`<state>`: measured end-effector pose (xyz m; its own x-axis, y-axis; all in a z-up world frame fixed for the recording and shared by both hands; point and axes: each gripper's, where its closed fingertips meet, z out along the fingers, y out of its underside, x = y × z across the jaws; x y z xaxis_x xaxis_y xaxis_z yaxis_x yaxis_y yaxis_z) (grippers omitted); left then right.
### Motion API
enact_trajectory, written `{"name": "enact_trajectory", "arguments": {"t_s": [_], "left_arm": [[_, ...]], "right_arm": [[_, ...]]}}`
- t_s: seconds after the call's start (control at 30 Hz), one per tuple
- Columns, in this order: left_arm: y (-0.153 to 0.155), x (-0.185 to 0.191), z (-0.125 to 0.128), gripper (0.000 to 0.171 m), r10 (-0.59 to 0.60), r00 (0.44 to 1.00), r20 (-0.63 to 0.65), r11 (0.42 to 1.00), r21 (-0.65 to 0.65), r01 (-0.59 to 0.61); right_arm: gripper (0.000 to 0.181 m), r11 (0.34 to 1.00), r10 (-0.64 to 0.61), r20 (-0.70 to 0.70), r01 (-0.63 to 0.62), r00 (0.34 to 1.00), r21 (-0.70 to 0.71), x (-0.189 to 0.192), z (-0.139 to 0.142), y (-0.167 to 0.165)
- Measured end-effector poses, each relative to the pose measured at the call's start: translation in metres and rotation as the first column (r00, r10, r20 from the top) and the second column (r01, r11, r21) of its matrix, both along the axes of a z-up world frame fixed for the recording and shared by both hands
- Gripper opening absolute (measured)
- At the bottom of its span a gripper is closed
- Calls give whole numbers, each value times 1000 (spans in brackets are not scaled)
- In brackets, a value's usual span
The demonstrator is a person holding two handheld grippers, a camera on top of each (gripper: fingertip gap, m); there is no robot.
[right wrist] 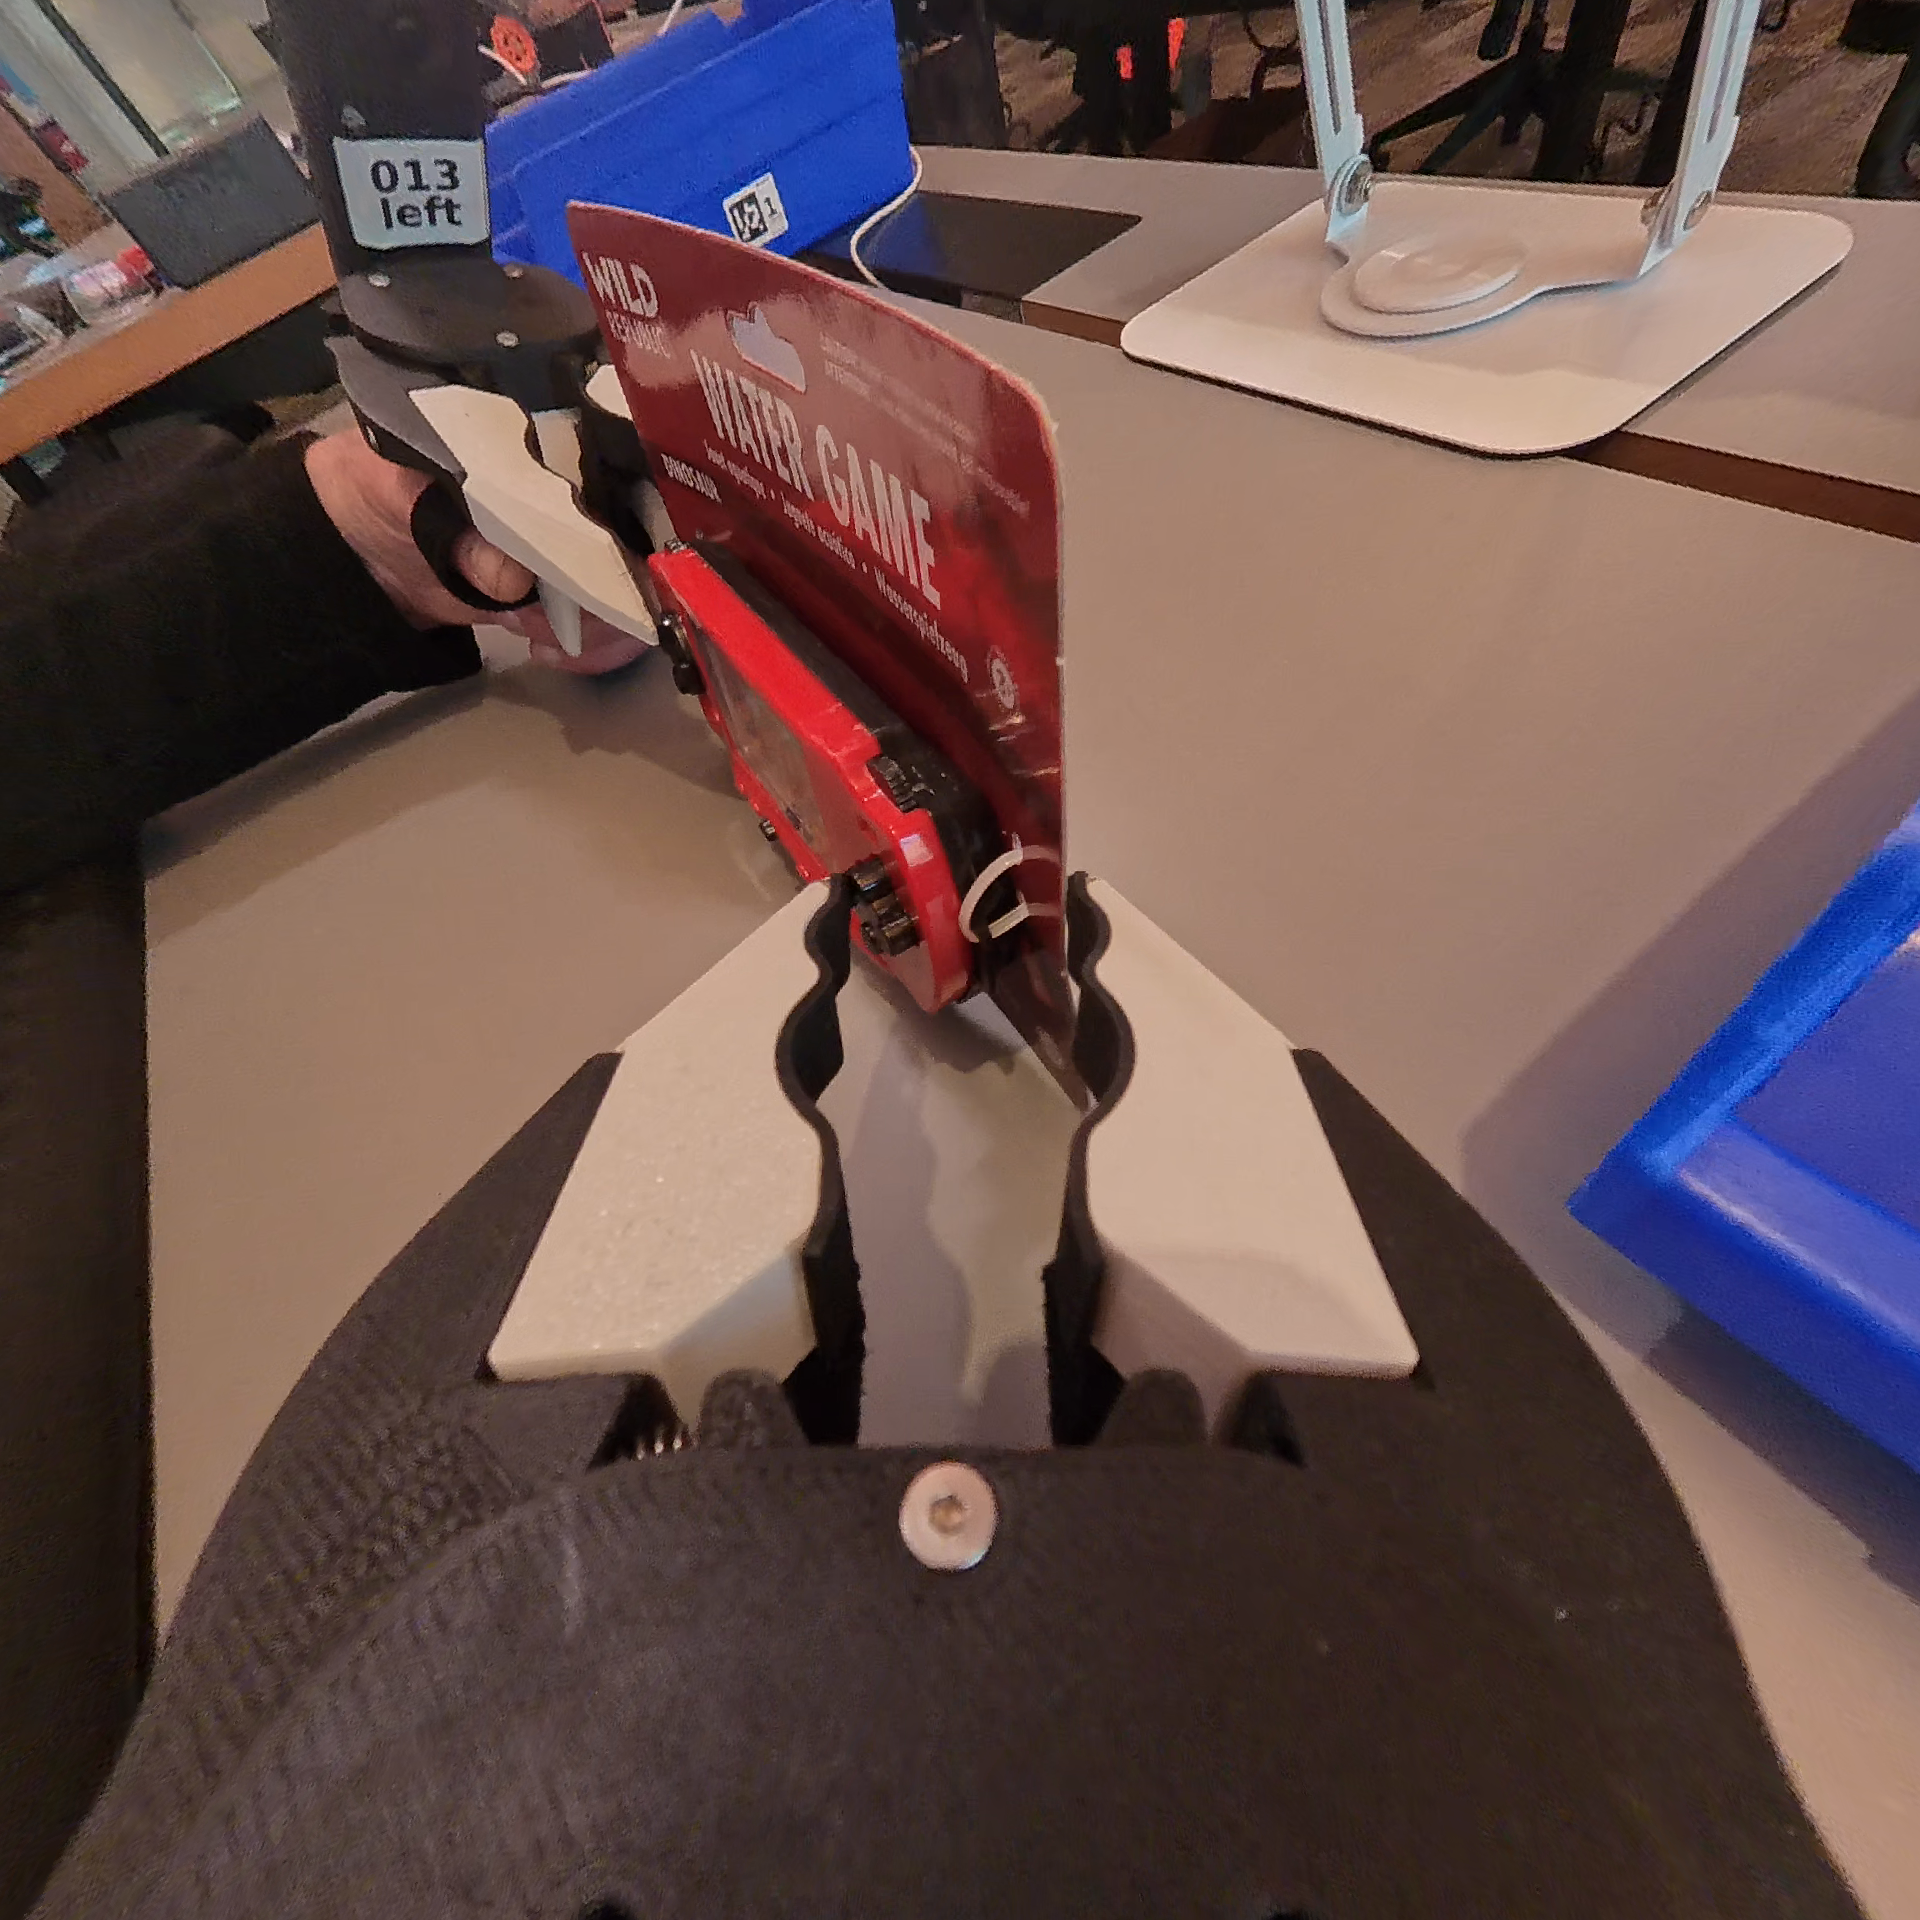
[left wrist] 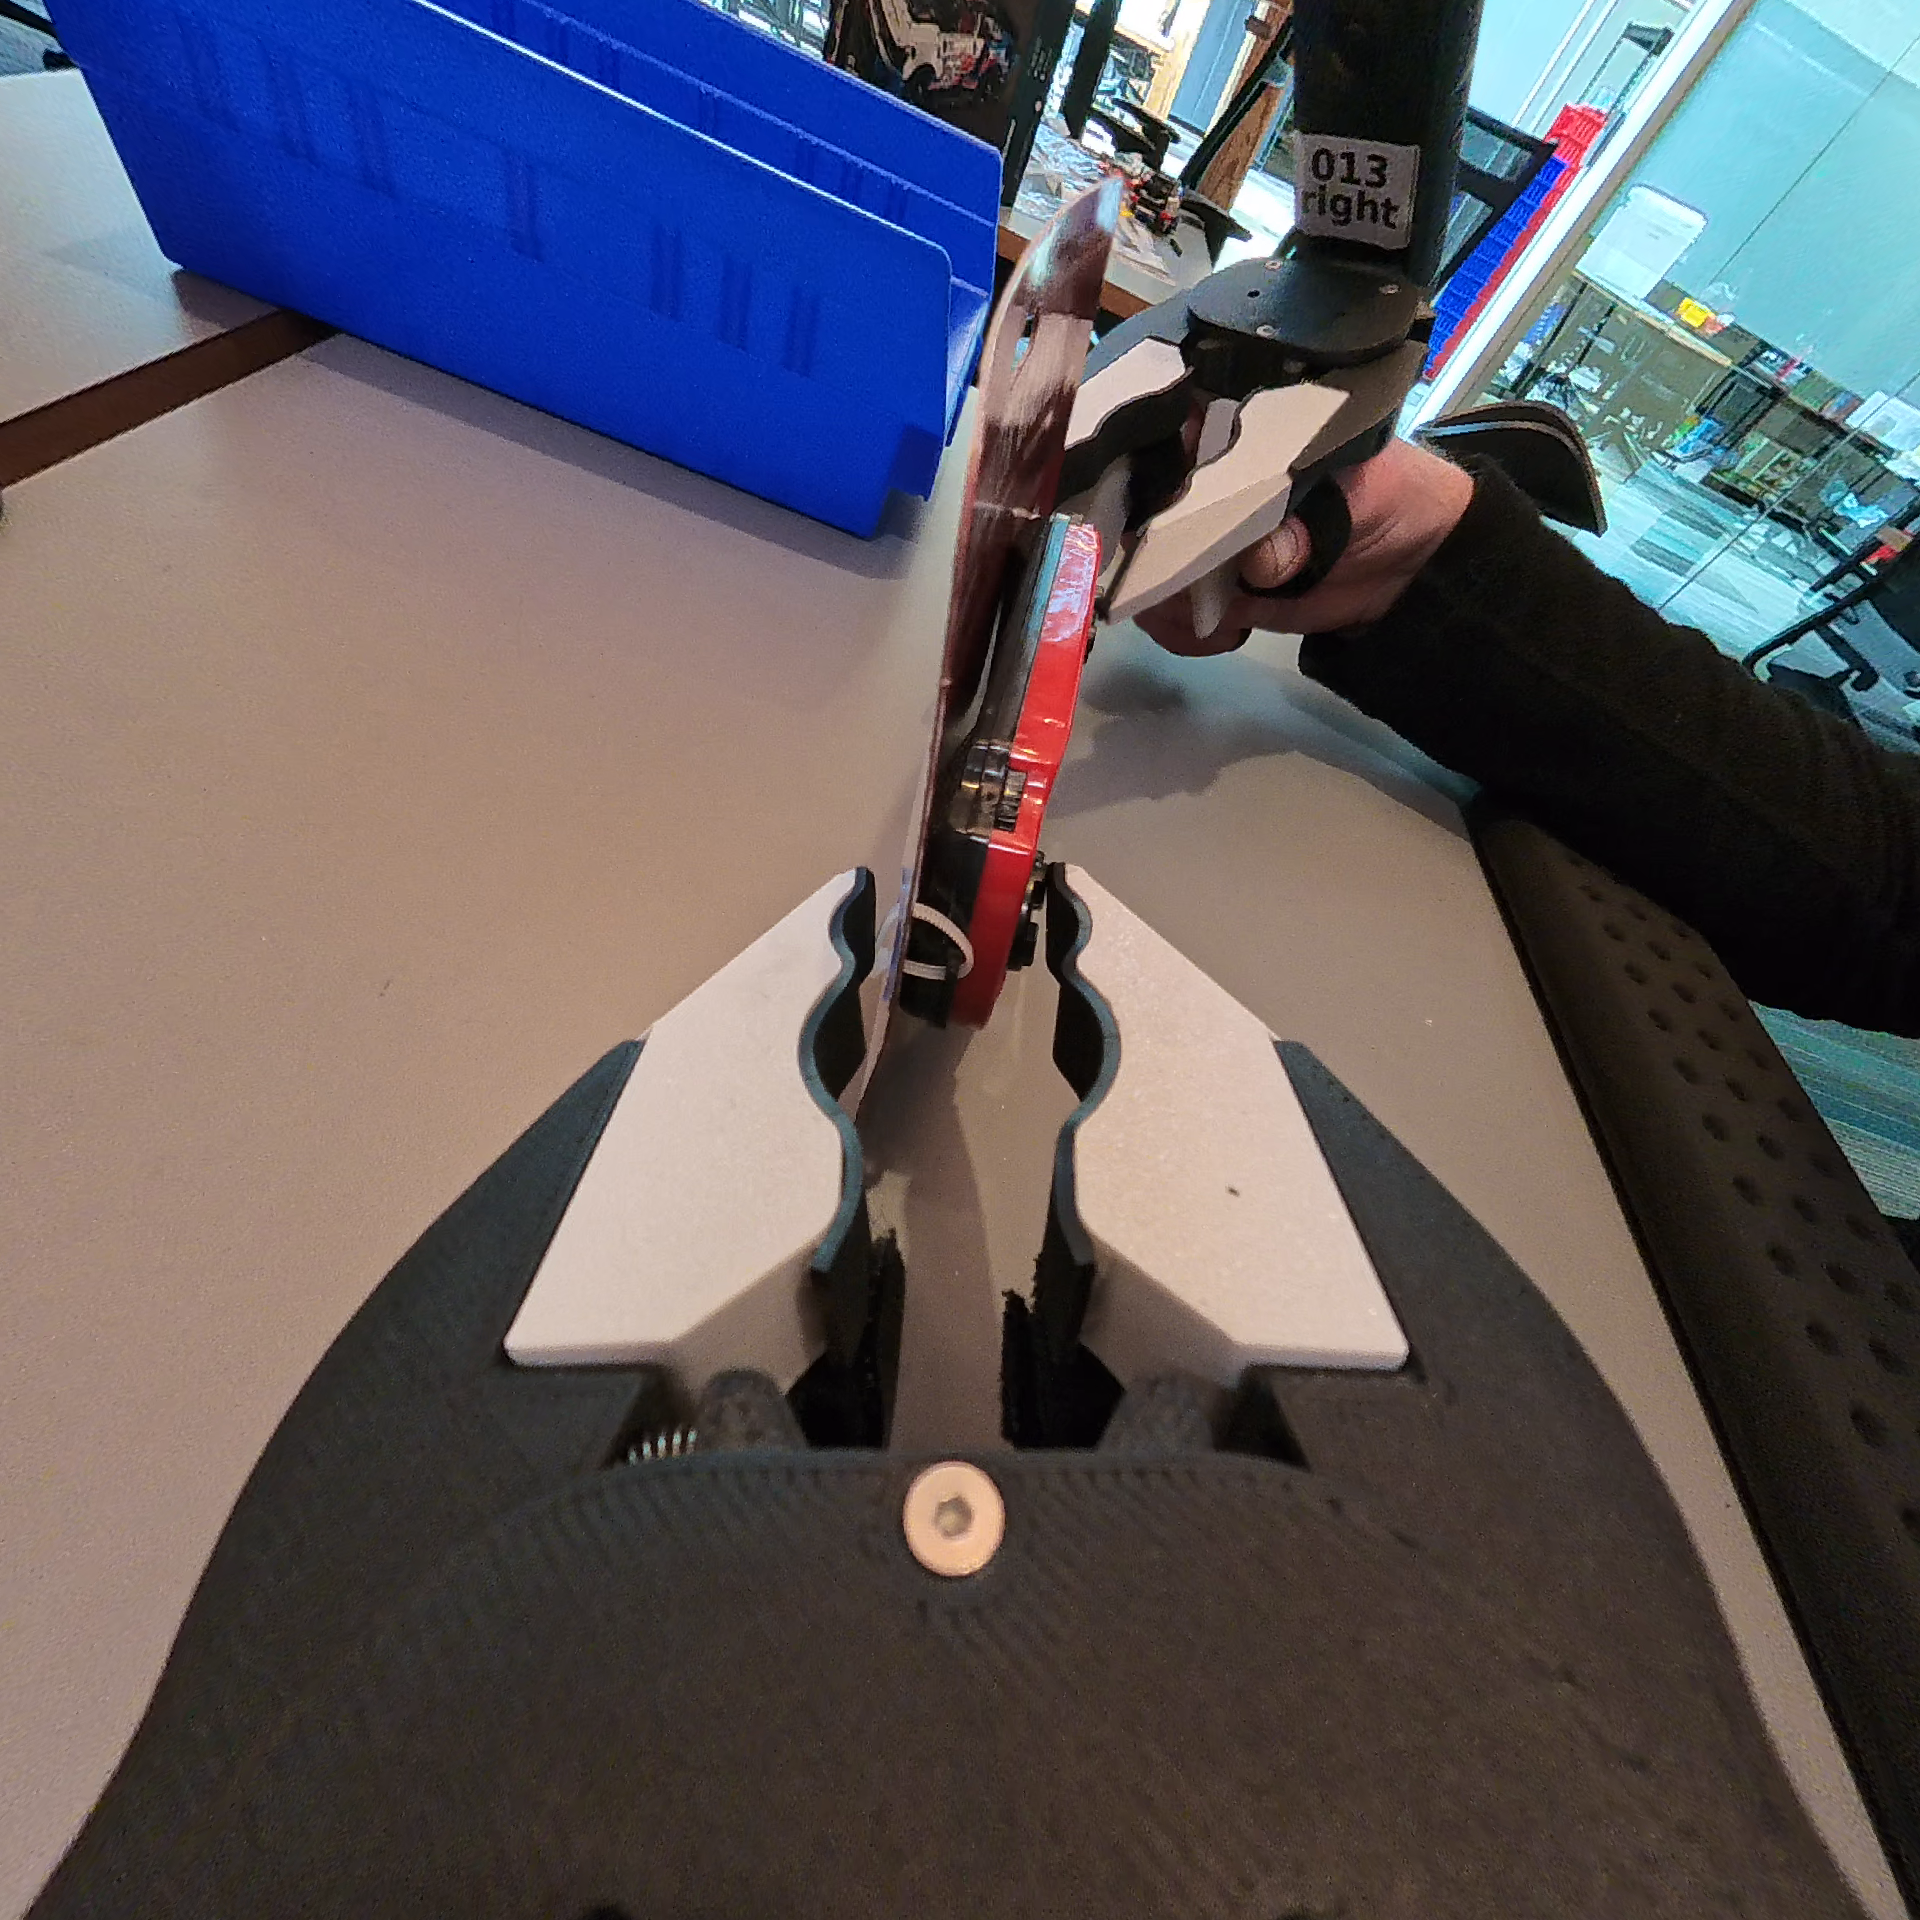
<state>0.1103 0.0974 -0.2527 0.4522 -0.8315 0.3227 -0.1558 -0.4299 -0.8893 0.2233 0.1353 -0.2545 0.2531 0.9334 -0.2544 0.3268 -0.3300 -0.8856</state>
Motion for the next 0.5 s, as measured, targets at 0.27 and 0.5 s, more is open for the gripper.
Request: {"name": "enact_trajectory", "arguments": {"t_s": [0.27, 0.5], "left_arm": [[-1, 2, 0, 30, -6, 1000, 12, 1000, -9, 7], [-1, 2, 0, 29, -5, 1000, 8, 1000, -10, 5]], "right_arm": [[34, 999, 12, -51, -13, 999, -30, -1, 1, 1], [30, 999, 11, -68, -14, 998, -51, -3, 1, 2]]}}
